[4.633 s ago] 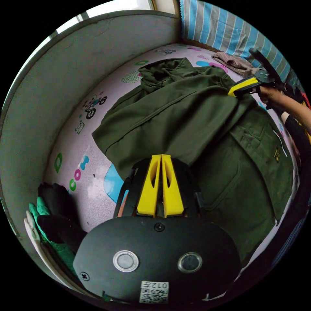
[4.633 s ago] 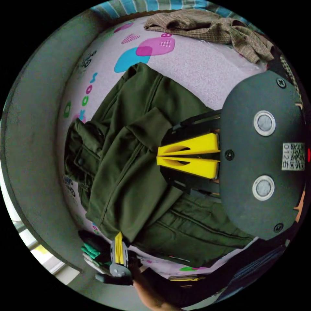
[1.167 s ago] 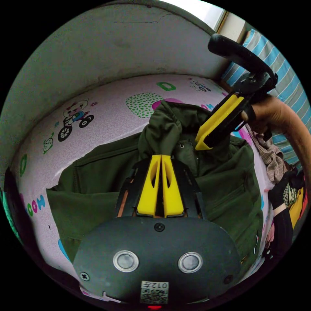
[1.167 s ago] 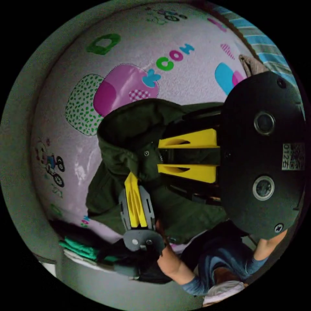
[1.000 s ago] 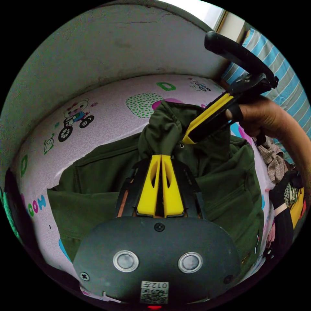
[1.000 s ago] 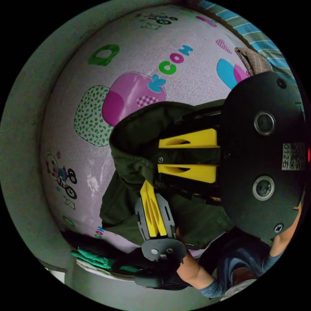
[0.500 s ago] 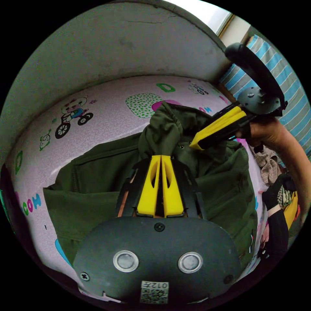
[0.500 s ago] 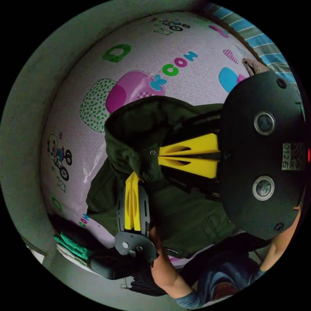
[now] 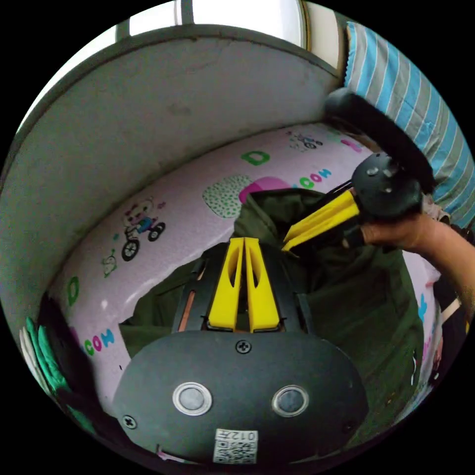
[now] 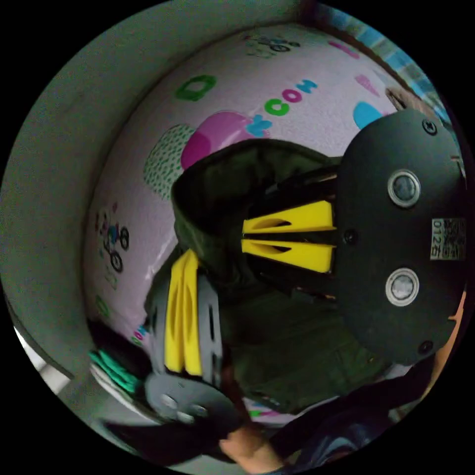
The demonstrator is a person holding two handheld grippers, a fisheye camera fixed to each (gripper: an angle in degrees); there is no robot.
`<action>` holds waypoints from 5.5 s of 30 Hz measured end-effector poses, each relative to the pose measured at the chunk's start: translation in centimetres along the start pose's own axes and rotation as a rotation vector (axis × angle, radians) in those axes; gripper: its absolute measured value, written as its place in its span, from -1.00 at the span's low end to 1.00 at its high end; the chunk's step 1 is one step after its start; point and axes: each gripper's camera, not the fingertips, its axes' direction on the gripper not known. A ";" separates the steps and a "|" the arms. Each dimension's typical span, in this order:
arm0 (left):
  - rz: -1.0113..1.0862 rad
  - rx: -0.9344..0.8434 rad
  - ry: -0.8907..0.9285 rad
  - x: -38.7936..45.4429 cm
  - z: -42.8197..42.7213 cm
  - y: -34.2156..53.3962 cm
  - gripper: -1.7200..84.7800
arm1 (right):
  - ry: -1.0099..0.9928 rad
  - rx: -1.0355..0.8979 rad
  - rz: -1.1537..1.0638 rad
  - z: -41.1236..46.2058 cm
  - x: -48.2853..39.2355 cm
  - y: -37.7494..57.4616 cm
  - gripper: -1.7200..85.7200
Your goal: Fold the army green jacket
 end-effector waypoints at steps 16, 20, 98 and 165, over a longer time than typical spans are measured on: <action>-0.004 -0.081 0.006 1.8 4.1 0.2 -0.96 | -0.046 -0.013 0.220 2.0 1.0 3.2 -0.74; -0.024 -0.068 0.016 1.9 4.1 0.6 -0.96 | -0.087 0.025 0.246 3.3 0.9 3.2 -0.73; 0.038 0.043 0.195 5.1 -3.7 10.0 -0.95 | 0.138 0.322 0.499 16.7 -0.7 15.4 -0.97; 0.158 -0.423 0.271 17.2 -19.7 52.5 -0.94 | -0.095 -0.092 0.531 27.7 -22.5 28.0 -0.94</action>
